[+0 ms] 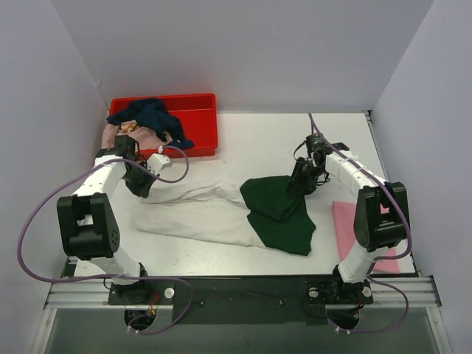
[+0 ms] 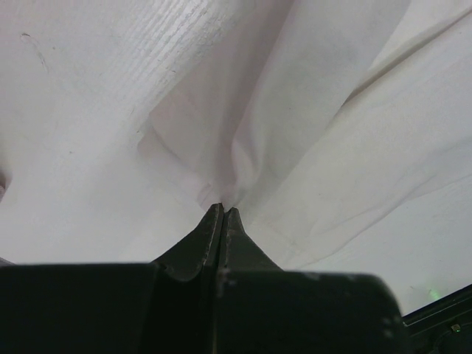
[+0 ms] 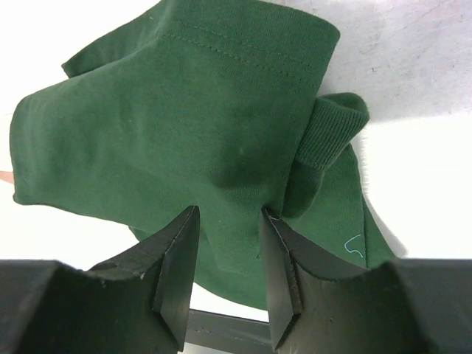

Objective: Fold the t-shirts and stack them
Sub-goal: Fold the other side of the tshirt into a rectangle

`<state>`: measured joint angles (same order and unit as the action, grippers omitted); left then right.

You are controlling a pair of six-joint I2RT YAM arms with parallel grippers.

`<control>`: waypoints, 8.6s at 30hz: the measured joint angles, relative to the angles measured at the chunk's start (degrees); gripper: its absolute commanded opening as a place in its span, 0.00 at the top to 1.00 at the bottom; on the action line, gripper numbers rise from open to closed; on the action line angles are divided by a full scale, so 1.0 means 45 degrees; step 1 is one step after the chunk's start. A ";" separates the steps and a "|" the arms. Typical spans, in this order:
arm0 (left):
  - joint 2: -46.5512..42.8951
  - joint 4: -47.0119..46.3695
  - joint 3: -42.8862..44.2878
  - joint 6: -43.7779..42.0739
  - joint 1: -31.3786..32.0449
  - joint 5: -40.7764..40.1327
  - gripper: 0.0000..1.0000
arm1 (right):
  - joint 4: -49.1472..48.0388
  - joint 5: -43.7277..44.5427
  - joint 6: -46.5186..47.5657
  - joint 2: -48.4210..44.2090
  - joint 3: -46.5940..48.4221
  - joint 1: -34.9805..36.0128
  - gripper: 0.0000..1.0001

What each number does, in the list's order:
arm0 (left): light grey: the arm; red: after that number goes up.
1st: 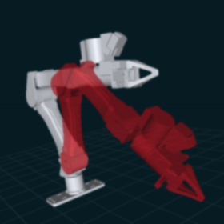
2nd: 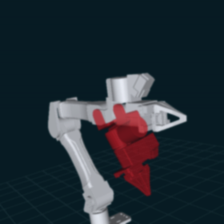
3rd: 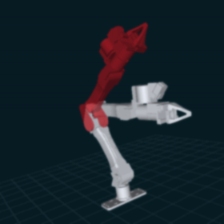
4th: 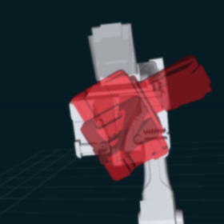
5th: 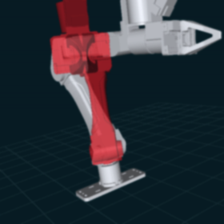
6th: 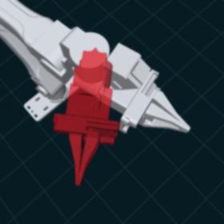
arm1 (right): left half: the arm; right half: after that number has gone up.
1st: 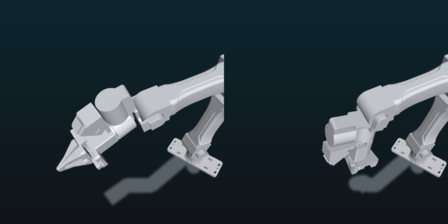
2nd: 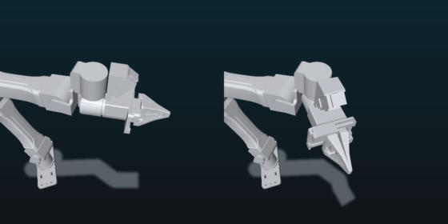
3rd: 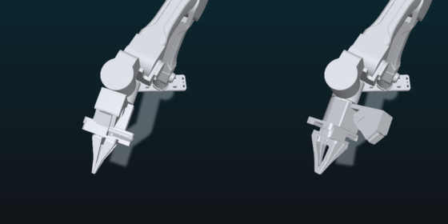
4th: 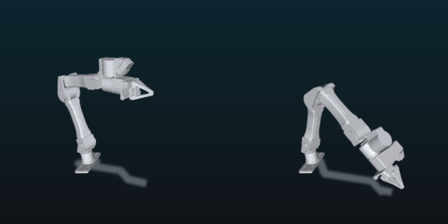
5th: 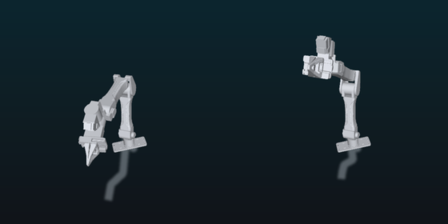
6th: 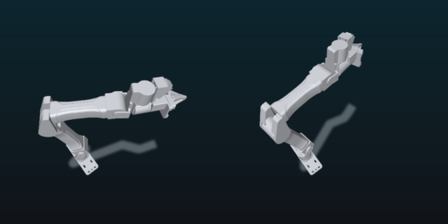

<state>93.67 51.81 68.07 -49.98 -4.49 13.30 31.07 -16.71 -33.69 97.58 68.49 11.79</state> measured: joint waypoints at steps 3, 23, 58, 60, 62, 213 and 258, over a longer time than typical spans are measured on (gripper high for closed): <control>0.0000 -0.0005 0.0092 0.0000 0.0000 0.0000 1.00 | 0.0000 0.0000 -0.0160 0.0243 0.0000 -0.0005 0.61; 0.0034 0.0024 0.0403 0.0073 -0.0005 0.0068 1.00 | 0.0087 0.0155 -0.0131 0.0937 0.0126 -0.0102 1.00; 0.2963 -0.0831 0.4503 0.3818 -0.0631 0.0996 1.00 | 0.4949 -0.3852 0.3837 -0.5265 -0.1967 -0.3609 1.00; 0.3113 -0.0889 0.4503 0.3813 -0.0500 0.0957 1.00 | 0.4925 -0.3949 0.3832 -0.5003 -0.2137 -0.3211 1.00; 0.3259 -0.1107 0.4503 0.3915 -0.0311 0.0821 0.97 | 0.4843 -0.3934 0.3837 -0.4556 -0.2166 -0.2875 1.00; 0.5746 -0.0607 0.6178 0.6523 0.0024 0.1302 1.00 | 0.3662 -0.2812 0.4425 -0.2157 -0.0957 -0.3293 1.00; 0.4833 -0.0393 0.5960 0.6198 -0.0787 0.1039 1.00 | 0.4342 -0.2939 0.3725 -0.1996 -0.2531 -0.0869 1.00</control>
<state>115.42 50.04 94.89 -22.09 -8.03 17.98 50.61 -29.93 -16.93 88.60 57.10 7.88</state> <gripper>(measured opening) 0.037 0.004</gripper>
